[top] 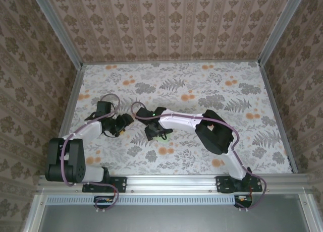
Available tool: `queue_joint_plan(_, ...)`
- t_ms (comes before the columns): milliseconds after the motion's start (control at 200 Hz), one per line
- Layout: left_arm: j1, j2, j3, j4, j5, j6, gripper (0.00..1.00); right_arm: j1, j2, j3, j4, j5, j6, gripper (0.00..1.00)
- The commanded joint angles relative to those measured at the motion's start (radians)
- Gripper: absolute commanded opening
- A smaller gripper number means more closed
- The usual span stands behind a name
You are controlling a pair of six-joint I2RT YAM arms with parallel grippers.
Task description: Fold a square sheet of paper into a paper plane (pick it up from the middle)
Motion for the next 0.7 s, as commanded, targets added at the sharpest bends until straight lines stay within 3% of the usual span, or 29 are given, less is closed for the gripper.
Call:
queue_joint_plan(0,0.009,-0.013,-0.015,-0.015,0.003,0.005,0.7,0.006,0.033,0.02,-0.063,0.034,-0.014,0.82)
queue_joint_plan(385,0.012,-0.013,-0.016,-0.015,0.012,0.012,0.71,-0.014,0.052,-0.051,-0.058,0.024,0.005,0.75)
queue_joint_plan(580,0.013,-0.014,-0.018,-0.016,0.025,0.017,0.7,-0.057,-0.007,-0.162,0.078,-0.137,-0.024,0.66)
queue_joint_plan(695,0.012,-0.015,-0.017,-0.016,0.031,0.02,0.7,-0.078,-0.016,-0.19,0.09,-0.151,-0.033,0.61)
